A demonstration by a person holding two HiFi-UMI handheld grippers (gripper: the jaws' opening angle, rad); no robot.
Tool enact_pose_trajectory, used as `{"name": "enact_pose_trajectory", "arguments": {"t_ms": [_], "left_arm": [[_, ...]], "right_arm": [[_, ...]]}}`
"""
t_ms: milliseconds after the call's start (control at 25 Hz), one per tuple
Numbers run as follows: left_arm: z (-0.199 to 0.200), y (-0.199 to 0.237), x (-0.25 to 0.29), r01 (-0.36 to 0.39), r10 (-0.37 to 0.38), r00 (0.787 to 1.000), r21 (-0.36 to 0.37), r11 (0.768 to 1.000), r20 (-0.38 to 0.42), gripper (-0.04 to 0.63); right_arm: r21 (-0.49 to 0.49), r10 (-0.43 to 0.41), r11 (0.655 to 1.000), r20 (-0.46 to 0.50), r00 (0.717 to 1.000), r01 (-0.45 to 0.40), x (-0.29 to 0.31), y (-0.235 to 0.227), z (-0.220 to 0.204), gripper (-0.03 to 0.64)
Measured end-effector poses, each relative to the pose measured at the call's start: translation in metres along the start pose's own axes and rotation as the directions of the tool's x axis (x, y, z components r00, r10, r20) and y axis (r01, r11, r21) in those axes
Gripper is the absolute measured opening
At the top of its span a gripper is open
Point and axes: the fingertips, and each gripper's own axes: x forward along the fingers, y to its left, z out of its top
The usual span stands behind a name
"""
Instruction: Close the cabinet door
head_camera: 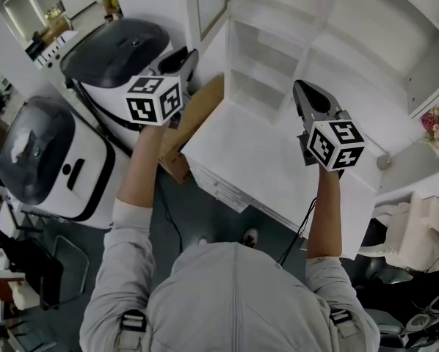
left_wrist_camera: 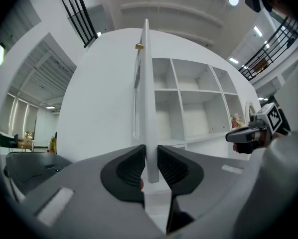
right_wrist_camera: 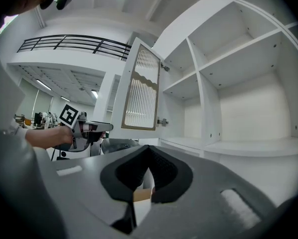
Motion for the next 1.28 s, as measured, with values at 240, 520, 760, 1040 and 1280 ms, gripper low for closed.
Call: {"name": "enact_pose_trajectory", "arguments": {"t_ms": [240,520,760,1040,1280], "left_arm": [[0.002,-0.031,0.013,0.074,-0.074,0.997,-0.019,0.997,0.038,0.107],[0.004,-0.073,0.038,0.161,-0.161,0.986,-0.002,0.987,0.037,0.137],[0.003,-0.118,0.087,0.214,-0.214,0.977,0.007,0.977,0.017,0.193],[0.005,-0.158,0.148,0.236,-0.235,0.971,-0.013,0.972,0.041,0.186],[0.004,-0.170,0.178,0.247,-0.246,0.969,-0.016,0.969,0.034,0.181]], "right_arm": [[0.000,-0.017,1.000,-0.011,1.000,0.017,-0.003,-0.006,-0.005,0.002],[-0.010,-0.069,0.998,0.006,0.998,0.069,-0.010,-0.024,-0.007,0.002],[-0.001,-0.151,0.989,0.009,0.989,0.151,-0.025,-0.051,-0.008,0.002],[-0.031,-0.233,0.972,-0.015,0.972,0.233,-0.053,-0.085,-0.011,0.002],[-0.024,-0.279,0.960,-0.047,0.959,0.279,-0.065,-0.123,-0.024,0.002]]}}
